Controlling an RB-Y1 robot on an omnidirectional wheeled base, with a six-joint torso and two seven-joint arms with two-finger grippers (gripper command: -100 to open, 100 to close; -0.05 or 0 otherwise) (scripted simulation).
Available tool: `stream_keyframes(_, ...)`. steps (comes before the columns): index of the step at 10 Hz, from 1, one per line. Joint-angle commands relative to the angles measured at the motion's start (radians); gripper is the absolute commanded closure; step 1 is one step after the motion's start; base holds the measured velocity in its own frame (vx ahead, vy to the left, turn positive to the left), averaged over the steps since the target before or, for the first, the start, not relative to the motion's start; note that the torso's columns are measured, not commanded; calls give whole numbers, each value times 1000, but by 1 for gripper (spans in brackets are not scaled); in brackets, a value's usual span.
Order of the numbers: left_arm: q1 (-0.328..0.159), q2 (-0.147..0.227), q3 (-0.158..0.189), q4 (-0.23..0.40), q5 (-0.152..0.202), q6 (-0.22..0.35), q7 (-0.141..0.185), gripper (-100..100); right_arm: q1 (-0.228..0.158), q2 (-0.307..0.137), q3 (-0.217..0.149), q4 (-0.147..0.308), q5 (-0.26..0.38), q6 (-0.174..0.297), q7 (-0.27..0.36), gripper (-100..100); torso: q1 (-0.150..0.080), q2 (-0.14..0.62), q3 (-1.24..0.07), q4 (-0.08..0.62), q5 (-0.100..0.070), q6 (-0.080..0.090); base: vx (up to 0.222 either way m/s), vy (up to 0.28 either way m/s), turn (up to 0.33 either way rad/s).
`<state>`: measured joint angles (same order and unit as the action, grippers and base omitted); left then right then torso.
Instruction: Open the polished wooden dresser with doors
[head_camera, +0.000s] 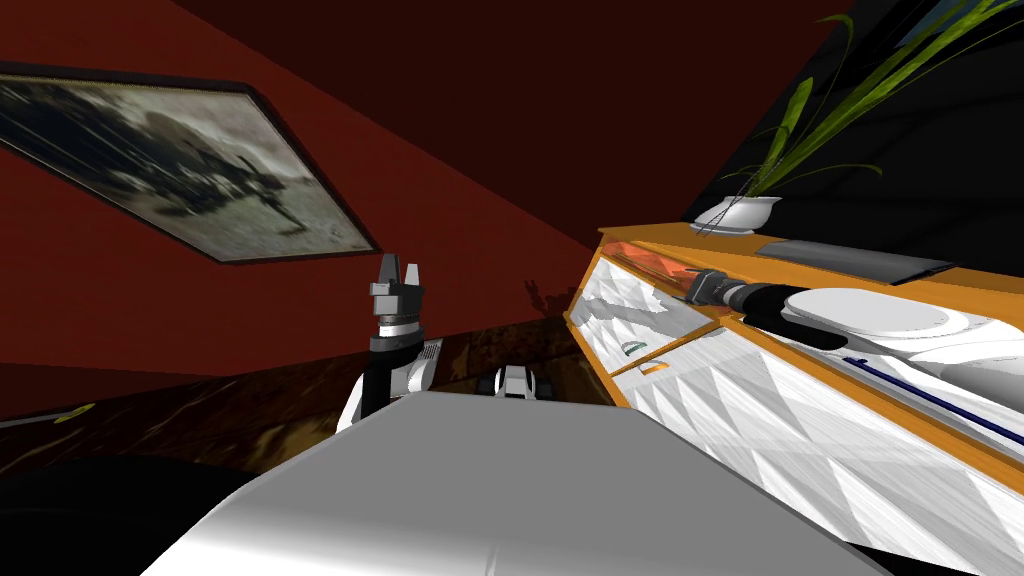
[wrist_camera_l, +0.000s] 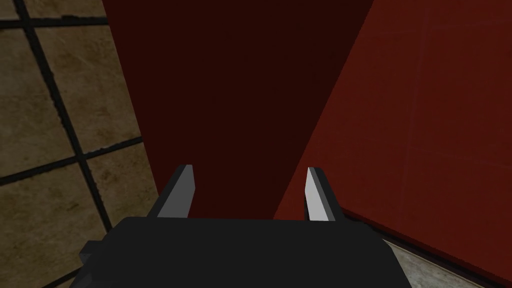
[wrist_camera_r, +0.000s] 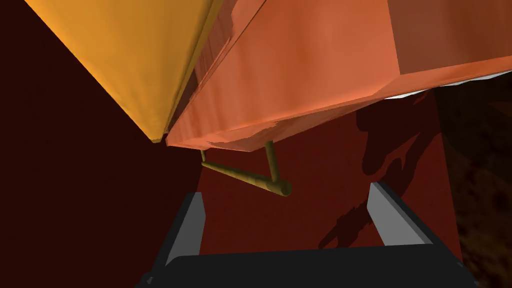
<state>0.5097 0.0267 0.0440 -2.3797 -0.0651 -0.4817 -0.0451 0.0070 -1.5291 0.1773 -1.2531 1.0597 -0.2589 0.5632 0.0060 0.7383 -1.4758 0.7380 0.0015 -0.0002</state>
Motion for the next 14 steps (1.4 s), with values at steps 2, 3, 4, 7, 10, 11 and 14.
stream_keyframes(2,0,0,0,0,0,0,0,0,1,1,1,-2,-1,1,-2,100,0,1,0,0,1,0,-17,37,0)
stream_keyframes(3,0,0,0,0,0,0,0,0,1,1,1,-3,-1,1,-2,100,1,2,1,1,0,0,-26,168,-10)
stream_keyframes(4,0,0,0,0,0,0,0,0,2,2,1,-4,-2,1,-3,100,1,1,1,0,1,0,-40,168,-11)
stream_keyframes(7,0,0,0,0,0,0,0,0,2,3,2,-6,-2,1,-5,100,-7,-1,0,0,-2,0,-35,140,-5)
stream_keyframes(10,0,0,0,0,0,0,0,0,2,0,0,-5,-1,1,-2,-100,-16,-4,-3,-1,-5,0,39,-121,3)
stream_keyframes(11,0,0,0,0,0,0,0,0,2,0,0,-4,-1,1,-1,-100,-12,-1,-1,-1,-4,0,52,-172,4)
stream_keyframes(14,0,0,0,0,0,0,0,0,2,-1,0,-3,0,1,-1,-100,0,1,1,0,0,0,29,-99,3)
